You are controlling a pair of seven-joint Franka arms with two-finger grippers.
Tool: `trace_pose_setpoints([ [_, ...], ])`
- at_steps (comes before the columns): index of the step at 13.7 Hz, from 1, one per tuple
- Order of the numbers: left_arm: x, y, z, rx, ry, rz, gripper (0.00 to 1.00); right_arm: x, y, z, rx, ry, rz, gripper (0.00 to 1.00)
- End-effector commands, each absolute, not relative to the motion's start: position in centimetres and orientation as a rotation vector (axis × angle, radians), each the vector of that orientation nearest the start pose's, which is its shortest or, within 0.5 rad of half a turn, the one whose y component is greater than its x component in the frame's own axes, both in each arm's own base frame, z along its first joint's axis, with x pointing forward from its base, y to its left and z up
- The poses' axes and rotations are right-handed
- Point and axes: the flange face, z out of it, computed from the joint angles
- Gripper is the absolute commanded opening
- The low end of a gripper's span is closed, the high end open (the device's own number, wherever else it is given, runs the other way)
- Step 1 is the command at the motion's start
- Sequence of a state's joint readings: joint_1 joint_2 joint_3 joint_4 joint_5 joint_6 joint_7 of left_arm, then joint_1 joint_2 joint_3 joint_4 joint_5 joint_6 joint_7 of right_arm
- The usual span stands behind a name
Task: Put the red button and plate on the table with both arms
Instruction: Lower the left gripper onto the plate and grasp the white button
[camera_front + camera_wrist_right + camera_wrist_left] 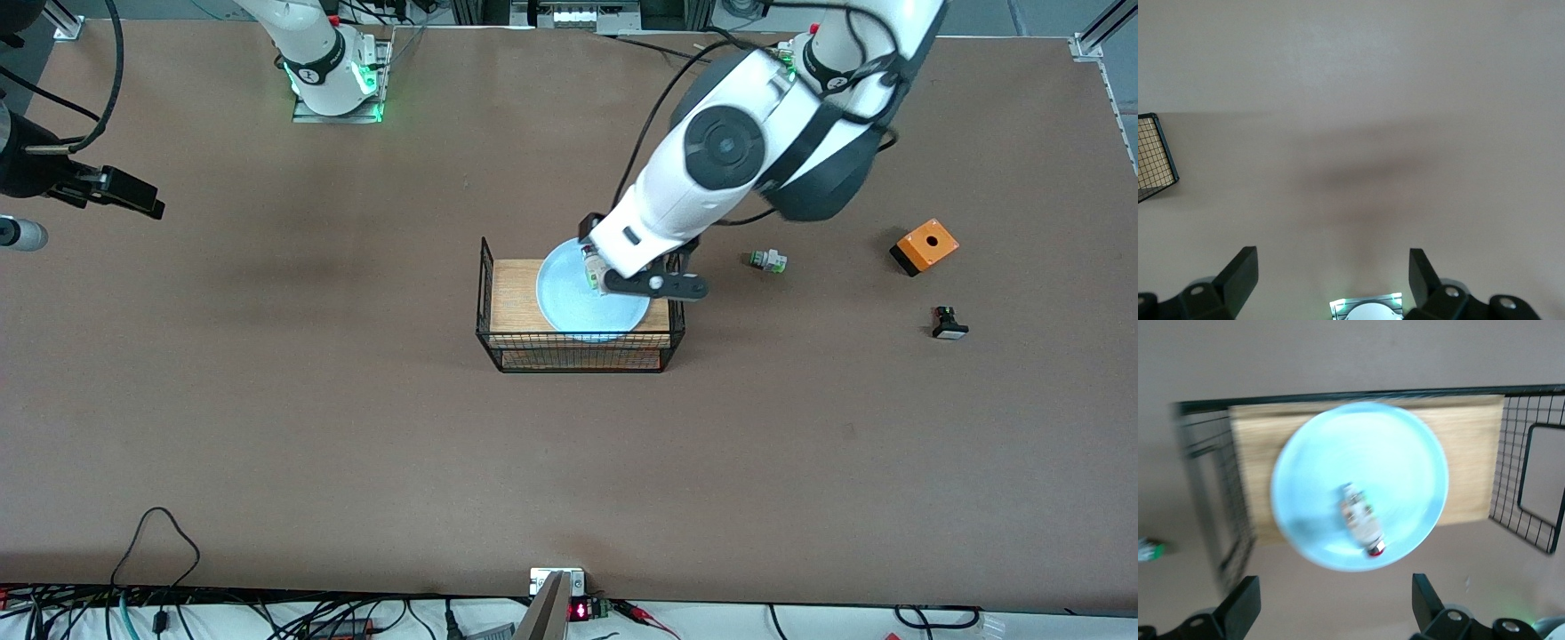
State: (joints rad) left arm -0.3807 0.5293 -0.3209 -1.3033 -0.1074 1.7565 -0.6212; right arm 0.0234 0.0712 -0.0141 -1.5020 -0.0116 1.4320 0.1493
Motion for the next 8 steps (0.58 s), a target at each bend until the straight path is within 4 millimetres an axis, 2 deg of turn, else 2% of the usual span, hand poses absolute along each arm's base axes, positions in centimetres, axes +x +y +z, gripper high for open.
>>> trace_pose_setpoints([
  [1,55.6,-46.0,42.4,-3.262,-0.061,0.213,1.00,56.4,0.2,61.0,-3.158,0.214,0.213,1.00],
  [2,54.7,-47.4,40.9,-3.223,-0.111,0.194,1.00,56.4,0.2,61.0,-3.158,0.214,0.213,1.00],
  [3,54.2,-48.2,39.6,-3.180,-0.091,0.163,1.00,56.4,0.2,61.0,-3.158,0.214,0.213,1.00],
  [5,53.8,-47.7,36.9,-3.109,-0.066,0.148,1.00,56.4,0.3,61.0,-3.158,0.209,0.213,1.00],
  [8,52.8,-47.4,34.3,-3.065,-0.041,0.184,1.00,56.4,0.3,61.0,-3.157,0.208,0.216,1.00],
])
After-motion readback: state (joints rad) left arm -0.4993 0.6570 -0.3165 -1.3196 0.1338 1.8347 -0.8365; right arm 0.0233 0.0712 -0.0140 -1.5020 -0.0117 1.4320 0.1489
